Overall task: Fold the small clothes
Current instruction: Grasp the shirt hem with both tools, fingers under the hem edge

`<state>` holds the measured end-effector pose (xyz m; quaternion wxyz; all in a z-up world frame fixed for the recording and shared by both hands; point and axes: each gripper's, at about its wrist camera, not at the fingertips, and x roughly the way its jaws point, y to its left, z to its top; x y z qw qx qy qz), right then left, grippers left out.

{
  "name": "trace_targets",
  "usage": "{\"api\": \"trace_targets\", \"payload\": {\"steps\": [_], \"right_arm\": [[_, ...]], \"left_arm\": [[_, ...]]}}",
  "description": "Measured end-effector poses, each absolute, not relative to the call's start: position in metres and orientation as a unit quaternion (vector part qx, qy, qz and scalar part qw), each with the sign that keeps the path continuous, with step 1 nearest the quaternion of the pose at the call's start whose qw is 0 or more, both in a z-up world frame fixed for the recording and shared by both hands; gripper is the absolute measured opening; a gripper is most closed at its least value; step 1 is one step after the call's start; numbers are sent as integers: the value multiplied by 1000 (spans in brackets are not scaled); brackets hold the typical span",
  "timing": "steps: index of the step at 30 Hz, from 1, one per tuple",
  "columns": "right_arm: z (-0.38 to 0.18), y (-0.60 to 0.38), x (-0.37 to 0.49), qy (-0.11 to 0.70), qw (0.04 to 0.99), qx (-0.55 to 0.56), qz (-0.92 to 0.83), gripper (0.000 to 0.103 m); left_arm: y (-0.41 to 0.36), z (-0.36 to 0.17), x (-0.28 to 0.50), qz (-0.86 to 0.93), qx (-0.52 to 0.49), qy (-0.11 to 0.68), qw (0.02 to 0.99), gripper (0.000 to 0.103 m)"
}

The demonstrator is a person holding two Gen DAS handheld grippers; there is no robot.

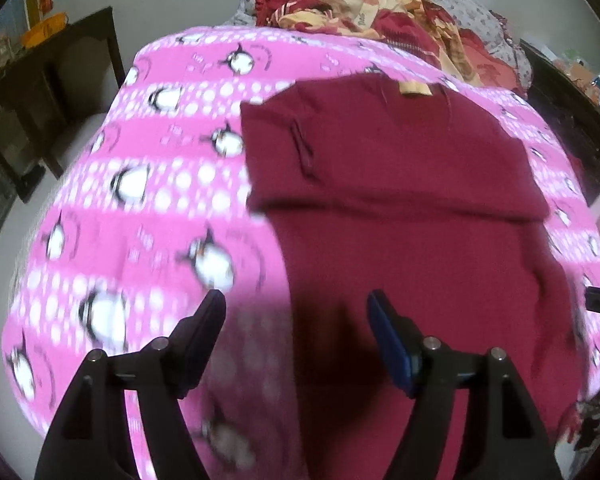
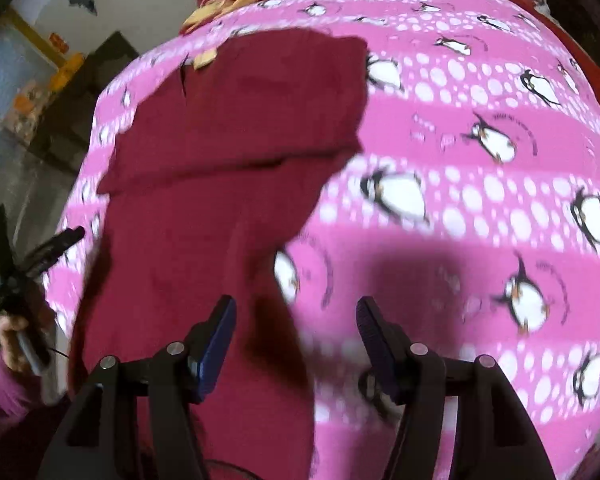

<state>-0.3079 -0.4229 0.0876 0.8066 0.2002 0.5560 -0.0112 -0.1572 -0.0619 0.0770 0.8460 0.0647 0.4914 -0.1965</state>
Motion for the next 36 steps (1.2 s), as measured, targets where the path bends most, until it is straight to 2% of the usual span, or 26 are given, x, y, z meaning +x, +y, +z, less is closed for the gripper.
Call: {"api": "trace_targets", "payload": {"steps": [9,14,21,27,29,34,35,36], "right_arm": [[78,-396,-367,574,796,191,2,68],[81,-394,-402,569,799,196,-4,78],[59,-393,-429,555,795,245,-3,78],[54,-379,-430,534,813,230,-2,78],[55,-376,-434,523,818,237,8,70],[46,-364,-429,507,832,224,13,65],[46,-363,-428,504,836,219,10,53],[46,-363,-427,501,838,217,7,42]], "left_arm": [[-32,78,-222,-219,39,516,827,75],[-36,75,-255,-237,76,519,818,75],[-29,52,-274,-241,77,549,796,75],[-28,46,-280,-253,44,562,786,75],[-31,44,-283,-254,49,563,785,75],[-38,35,-283,-257,51,572,777,75],[-38,35,-283,-258,50,573,776,74],[-38,35,-282,-267,47,573,773,66]]}}
